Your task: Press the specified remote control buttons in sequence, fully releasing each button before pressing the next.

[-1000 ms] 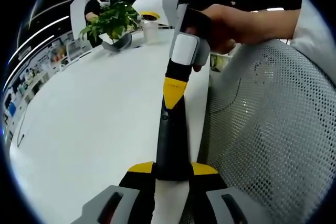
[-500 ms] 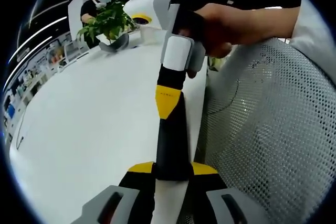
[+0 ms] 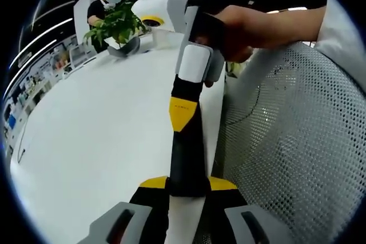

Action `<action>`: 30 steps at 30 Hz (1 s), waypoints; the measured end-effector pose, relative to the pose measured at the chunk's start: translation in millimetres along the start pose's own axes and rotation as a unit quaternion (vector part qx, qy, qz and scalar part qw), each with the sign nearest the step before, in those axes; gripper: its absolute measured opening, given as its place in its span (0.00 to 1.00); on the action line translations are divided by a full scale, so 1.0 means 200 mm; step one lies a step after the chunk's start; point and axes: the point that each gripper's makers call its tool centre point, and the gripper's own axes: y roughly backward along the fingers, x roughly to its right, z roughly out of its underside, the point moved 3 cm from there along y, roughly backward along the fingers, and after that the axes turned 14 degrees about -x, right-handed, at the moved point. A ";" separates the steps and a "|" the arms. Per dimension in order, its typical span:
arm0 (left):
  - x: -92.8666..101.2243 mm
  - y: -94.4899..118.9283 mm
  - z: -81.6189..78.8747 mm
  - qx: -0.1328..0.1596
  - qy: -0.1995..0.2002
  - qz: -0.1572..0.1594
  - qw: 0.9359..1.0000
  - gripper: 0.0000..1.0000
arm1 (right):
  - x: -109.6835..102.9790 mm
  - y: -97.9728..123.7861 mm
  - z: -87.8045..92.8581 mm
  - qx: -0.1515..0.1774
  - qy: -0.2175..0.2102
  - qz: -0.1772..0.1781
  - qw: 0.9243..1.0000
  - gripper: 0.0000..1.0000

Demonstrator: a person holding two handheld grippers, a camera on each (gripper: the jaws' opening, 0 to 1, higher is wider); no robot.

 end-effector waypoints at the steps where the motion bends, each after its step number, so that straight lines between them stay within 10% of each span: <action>1: 0.00 0.00 0.00 0.000 0.000 0.000 1.000 0.23 | 0.00 0.00 0.00 0.000 0.000 0.000 1.000 0.00; 30: -0.02 0.01 0.01 0.001 0.010 -0.010 1.000 0.24 | -0.02 0.03 0.02 -0.010 0.002 -0.007 1.000 0.00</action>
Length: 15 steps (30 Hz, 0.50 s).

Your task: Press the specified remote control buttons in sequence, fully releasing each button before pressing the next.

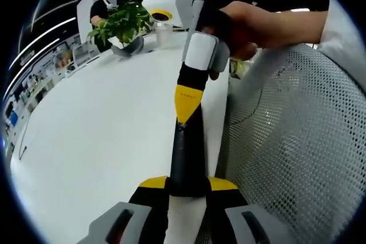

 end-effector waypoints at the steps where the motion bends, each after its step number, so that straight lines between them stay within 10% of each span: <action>1: 0.00 0.00 0.00 0.000 0.000 0.000 1.000 0.24 | 0.00 0.00 0.00 -0.004 0.004 0.005 1.000 0.00; 15: 0.00 0.00 0.00 0.008 0.006 -0.002 1.000 0.24 | 0.00 -0.02 0.01 -0.014 0.019 0.014 1.000 0.00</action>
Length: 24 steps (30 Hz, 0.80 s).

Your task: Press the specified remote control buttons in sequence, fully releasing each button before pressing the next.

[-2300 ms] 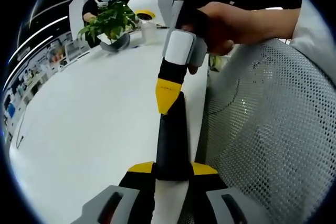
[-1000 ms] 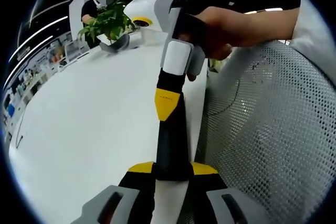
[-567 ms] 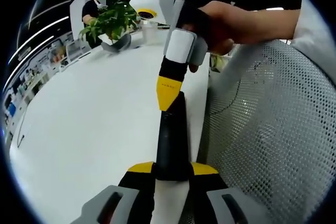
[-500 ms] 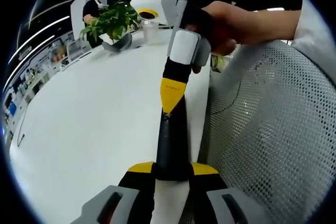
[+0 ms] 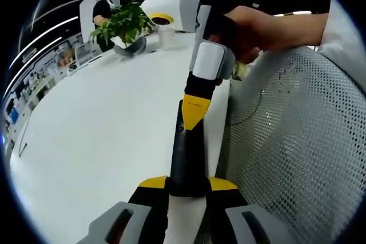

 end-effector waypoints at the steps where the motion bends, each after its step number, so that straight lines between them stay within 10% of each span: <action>1: 0.00 0.00 0.00 0.001 0.001 0.000 1.000 0.24 | 0.00 0.00 0.00 0.000 0.001 0.000 1.000 0.00; 24: 0.00 0.00 -0.01 0.005 0.000 -0.001 1.000 0.26 | 0.02 0.00 0.00 0.017 -0.019 -0.018 1.000 0.00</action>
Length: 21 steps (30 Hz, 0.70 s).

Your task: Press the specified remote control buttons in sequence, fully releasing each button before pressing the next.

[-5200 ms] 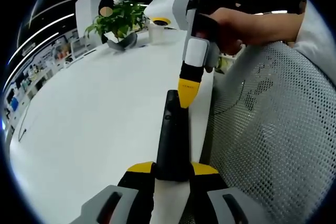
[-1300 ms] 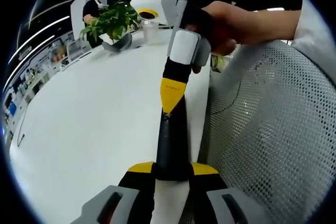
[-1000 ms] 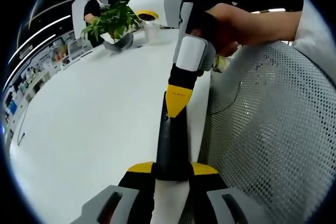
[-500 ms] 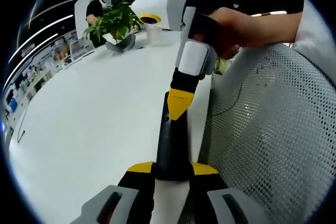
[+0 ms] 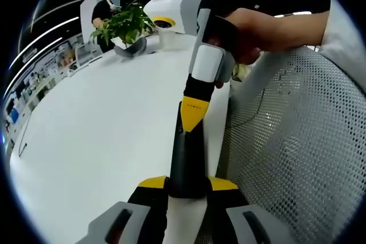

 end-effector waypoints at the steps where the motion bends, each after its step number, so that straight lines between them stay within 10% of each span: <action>1: 0.00 0.00 0.00 0.000 0.001 0.000 1.000 0.26 | 0.00 0.00 0.00 0.001 -0.004 -0.003 1.000 0.00; 21: 0.00 0.00 -0.01 0.001 0.003 -0.003 1.000 0.24 | 0.00 0.01 0.03 -0.019 -0.015 0.003 1.000 0.00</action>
